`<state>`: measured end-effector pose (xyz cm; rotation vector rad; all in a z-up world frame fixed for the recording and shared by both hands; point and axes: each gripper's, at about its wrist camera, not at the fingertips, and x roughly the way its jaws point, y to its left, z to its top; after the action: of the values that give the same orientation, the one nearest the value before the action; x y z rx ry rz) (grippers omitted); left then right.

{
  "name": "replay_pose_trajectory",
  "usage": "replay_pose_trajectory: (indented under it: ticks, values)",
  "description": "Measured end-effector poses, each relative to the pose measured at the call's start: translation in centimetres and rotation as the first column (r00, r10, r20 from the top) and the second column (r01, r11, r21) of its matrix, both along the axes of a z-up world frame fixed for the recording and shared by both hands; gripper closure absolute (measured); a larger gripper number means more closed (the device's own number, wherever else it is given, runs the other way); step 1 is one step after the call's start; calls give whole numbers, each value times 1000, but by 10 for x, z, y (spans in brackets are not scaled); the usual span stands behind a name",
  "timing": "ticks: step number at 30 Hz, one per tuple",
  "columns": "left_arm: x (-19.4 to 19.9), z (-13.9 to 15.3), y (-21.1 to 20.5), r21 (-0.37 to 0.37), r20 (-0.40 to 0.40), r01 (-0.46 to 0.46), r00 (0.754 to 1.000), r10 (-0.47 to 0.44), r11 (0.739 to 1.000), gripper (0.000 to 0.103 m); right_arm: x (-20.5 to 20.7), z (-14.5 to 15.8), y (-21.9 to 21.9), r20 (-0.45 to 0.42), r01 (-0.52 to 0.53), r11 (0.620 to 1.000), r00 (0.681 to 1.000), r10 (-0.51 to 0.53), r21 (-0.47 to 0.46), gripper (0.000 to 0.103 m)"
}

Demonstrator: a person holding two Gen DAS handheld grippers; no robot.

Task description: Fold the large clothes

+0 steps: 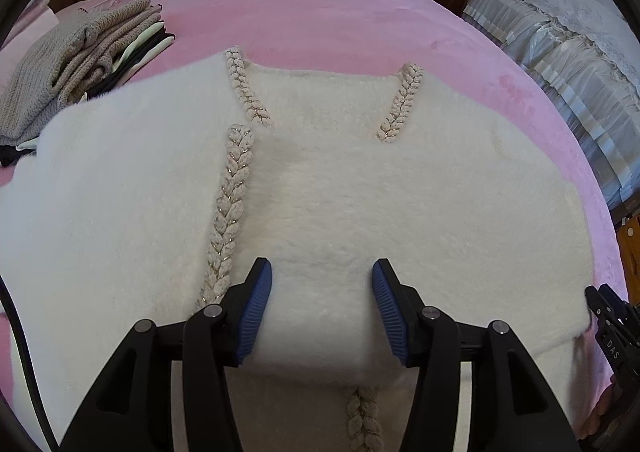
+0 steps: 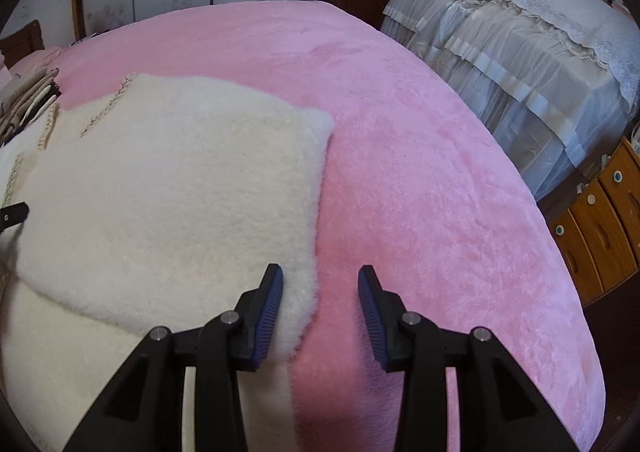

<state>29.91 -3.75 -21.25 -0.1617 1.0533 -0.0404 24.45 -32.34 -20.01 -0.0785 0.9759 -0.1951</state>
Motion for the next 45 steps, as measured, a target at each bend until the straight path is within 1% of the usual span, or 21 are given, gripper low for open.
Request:
replay_pose_trajectory:
  ticks: [2,6,8,10,14,17,20,24,28,29,30,33,35,37,40,42,45]
  values:
    - [-2,6,1,-8,-15,-1,1000,1,1000,43,0,5,-2,-9,21,999,1000,-21,36,63]
    - [-13,26,3,-3,-7,-10,1000,10,1000,37,-4,22,-2,-22,41,991,999,-38,131,63]
    - [-22,41,4,-4,6,-12,1000,12,1000,27,-9,35,5,-10,30,991,1000,-29,132,63]
    - [-33,57,4,-2,24,-15,1000,15,1000,23,-18,50,13,8,18,992,1000,-19,125,63]
    - [-60,91,2,23,55,-14,998,13,1000,23,-42,77,26,27,14,987,999,-18,161,63]
    - [-85,115,1,77,85,-16,996,10,997,23,-60,93,34,28,22,983,999,-28,180,62]
    - [-111,132,1,116,114,-27,993,14,993,23,-76,101,43,14,28,980,999,-32,195,62]
    - [-144,152,9,111,143,-49,989,33,993,23,-95,112,59,-6,12,976,1000,-12,216,62]
    - [-176,167,22,91,167,-78,984,62,993,23,-114,126,75,-2,-9,973,1000,10,230,62]
    - [-184,171,26,84,171,-83,983,68,993,23,-119,129,78,1,-14,973,1000,14,230,59]
    - [-192,174,31,76,176,-88,982,73,993,23,-124,134,83,8,-19,973,1000,18,230,54]
    - [-210,179,48,75,189,-102,978,87,992,23,-138,145,98,33,-45,969,999,38,244,44]
    - [-220,181,60,78,186,-116,977,100,990,23,-146,150,106,37,-66,961,998,58,268,43]
    - [-230,182,78,64,170,-130,978,118,989,23,-153,155,118,45,-93,950,995,84,299,43]
    - [-242,180,111,25,147,-157,977,151,987,23,-160,163,141,68,-116,954,993,101,278,43]
    - [-250,178,135,13,144,-178,974,174,984,23,-165,170,160,109,-138,956,988,113,259,43]
    - [-260,176,175,35,146,-231,964,224,972,23,-168,181,190,196,-169,959,973,125,228,43]
